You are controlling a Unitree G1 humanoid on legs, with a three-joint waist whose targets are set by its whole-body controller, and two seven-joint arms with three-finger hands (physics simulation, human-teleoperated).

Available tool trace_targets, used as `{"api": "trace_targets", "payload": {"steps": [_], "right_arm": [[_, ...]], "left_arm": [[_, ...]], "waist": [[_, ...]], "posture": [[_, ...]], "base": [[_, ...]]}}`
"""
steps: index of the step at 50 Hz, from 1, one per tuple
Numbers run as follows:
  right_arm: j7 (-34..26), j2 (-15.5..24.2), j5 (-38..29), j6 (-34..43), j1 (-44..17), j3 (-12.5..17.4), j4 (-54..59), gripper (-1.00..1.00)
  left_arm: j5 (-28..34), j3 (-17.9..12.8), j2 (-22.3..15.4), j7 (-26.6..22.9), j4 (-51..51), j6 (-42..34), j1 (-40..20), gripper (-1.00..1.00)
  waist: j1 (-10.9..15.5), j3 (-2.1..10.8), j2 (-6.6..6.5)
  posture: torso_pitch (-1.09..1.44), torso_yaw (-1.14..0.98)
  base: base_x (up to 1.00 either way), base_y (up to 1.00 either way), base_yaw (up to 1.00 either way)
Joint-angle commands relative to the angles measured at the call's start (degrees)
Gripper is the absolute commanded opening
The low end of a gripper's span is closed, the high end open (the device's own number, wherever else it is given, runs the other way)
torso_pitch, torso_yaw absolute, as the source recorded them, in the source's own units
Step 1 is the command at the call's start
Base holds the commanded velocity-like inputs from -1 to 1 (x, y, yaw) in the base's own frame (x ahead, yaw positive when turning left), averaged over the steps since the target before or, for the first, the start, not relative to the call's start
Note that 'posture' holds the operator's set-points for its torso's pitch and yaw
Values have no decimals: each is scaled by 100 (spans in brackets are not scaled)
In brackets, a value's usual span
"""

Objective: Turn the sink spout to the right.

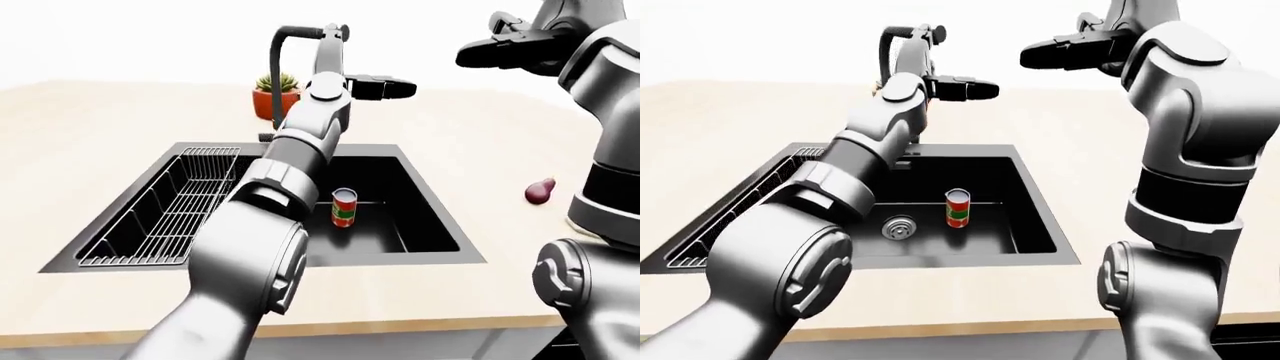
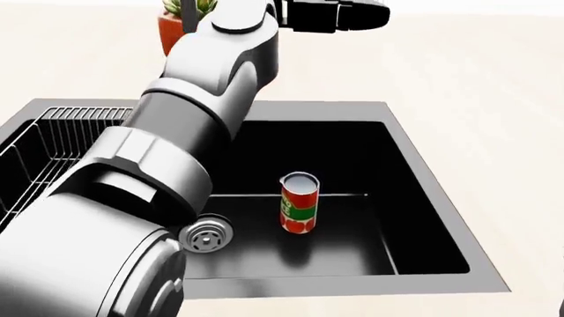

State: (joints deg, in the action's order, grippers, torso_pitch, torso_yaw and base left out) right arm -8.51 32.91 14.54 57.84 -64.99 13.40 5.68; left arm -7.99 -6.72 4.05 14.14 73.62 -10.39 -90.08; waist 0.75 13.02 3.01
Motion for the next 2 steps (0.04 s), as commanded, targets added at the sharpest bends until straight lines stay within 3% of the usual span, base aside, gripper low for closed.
{"api": "trace_targets", "payload": {"steps": [1,2], "right_arm": [[25,58,-1,-162,-201,41,-121,100],[28,55,1,-159,-202,40,-125,100]], "left_arm": [[26,3,-60,-2,-227,173,-220,100],[27,4,-57,-4,-227,173,-216,100]], "waist": [[2,92,38],[1,92,38]], "posture": [[-34,0],[-34,0]], "base": [[0,0,0],[0,0,0]]}}
